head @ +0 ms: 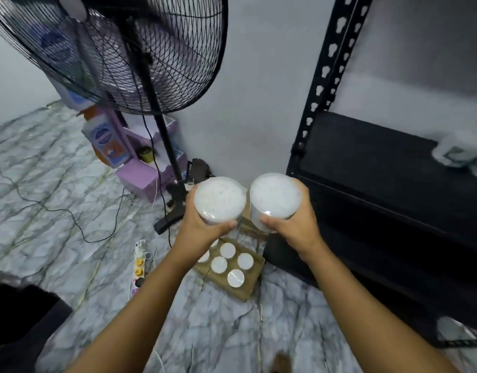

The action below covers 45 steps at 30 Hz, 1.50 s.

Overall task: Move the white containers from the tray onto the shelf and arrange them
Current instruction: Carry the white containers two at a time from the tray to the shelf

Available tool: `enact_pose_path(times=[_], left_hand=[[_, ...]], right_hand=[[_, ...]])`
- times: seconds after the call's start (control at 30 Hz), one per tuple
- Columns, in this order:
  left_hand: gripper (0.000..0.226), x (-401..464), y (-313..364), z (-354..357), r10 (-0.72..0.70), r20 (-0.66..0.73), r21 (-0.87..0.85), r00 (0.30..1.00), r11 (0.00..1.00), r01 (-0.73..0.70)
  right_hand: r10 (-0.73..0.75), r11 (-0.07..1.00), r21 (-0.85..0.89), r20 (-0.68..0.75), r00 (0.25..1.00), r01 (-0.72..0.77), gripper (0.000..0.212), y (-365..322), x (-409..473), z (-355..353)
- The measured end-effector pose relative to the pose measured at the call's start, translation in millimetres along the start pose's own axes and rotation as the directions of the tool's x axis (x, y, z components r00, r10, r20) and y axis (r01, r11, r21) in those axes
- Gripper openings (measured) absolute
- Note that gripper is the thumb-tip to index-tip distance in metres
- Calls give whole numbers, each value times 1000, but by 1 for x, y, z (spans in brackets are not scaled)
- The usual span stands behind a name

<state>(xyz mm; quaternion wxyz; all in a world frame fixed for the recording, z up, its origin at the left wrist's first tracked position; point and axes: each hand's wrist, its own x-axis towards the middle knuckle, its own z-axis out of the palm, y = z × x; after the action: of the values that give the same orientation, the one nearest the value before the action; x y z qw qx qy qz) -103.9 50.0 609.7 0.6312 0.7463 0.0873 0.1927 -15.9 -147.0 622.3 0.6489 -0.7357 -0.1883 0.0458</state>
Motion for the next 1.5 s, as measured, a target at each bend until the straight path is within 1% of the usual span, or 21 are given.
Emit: enact_pose_path(times=[0.1,0.27,0.33,0.5,0.67,0.8,0.97,1.23,1.5], left_hand=[[91,-8,14,24,1,83,0,997,1000,-1],[93,-22,34,75,-4,219,-21,976,1000,9],[92,-25,41,94,-1,246,-38,969,999,11],[88,-34,65,171,26,322,-53,946,999,-10],[86,-49,83,257,64,357,-73,932,996,-41],[94,-61,91,327,66,386,-114,920,993,-23],[85,-70,108,403,75,434,-130,898,991,-19],[86,-60,117,501,55,538,-133,841,991,19],[84,-12,105,596,33,562,-99,826,995,28]], right_hand=[[1,1000,-3,-72,997,-1,91,-8,-25,-27],[3,999,-32,-217,976,-10,87,-15,-62,-82],[14,999,-43,-256,967,-26,86,-16,-73,-102],[26,997,-59,-363,931,-51,85,-20,-102,-177],[25,997,-57,-400,916,-52,86,-15,-127,-262],[16,996,-74,-419,908,-52,86,-10,-143,-329],[26,995,-77,-442,897,-67,84,-4,-156,-405],[45,987,-110,-516,855,-118,83,13,-153,-495],[95,974,-113,-582,807,-196,83,51,-117,-575]])
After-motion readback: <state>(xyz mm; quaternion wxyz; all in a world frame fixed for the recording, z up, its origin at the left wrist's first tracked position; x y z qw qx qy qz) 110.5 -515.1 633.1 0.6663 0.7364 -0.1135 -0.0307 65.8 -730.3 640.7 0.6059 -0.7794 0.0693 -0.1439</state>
